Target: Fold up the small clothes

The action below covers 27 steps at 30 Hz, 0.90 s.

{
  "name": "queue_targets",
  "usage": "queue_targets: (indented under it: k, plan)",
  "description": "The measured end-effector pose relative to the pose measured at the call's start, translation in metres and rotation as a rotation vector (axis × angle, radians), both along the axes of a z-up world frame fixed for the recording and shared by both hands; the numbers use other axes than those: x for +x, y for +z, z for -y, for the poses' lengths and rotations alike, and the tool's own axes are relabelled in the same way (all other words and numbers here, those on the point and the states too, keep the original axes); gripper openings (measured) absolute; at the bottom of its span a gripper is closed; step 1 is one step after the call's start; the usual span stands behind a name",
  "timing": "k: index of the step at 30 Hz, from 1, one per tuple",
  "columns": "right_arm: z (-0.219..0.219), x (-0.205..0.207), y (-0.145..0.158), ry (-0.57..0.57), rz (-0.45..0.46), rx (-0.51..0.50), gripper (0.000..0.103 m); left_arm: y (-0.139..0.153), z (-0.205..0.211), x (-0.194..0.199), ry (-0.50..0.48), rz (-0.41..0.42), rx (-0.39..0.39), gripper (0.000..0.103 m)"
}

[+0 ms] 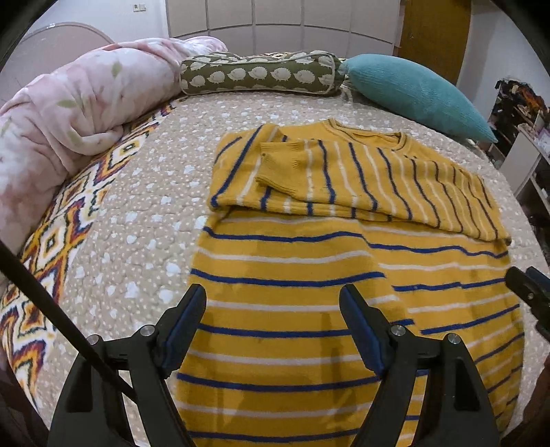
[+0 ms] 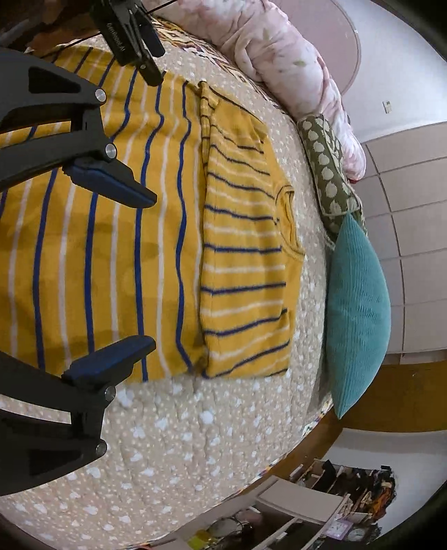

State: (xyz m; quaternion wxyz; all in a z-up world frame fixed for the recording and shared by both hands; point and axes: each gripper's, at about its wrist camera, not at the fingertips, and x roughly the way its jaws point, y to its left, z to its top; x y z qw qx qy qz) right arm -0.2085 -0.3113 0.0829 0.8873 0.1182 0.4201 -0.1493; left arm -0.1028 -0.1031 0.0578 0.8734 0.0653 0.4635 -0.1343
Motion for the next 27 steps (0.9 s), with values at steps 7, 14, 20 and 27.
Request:
queue_targets:
  k: [7, 14, 20, 27]
  plan:
    - [-0.018, 0.009, -0.001, 0.025, -0.012, -0.037, 0.082, -0.006, 0.007, -0.003, -0.016, 0.001, 0.016, 0.079]
    - [-0.022, 0.016, -0.004, 0.034, -0.033, -0.047, 0.084, -0.008, 0.0, -0.001, 0.003, -0.003, -0.011, 0.079]
    - [-0.021, 0.015, -0.008, 0.026, -0.033, -0.036, 0.084, -0.006, 0.003, -0.004, -0.004, 0.002, -0.006, 0.079]
    - [-0.01, 0.008, -0.009, 0.028, 0.012, 0.046, 0.085, -0.002, 0.004, -0.01, -0.015, 0.003, 0.023, 0.079]
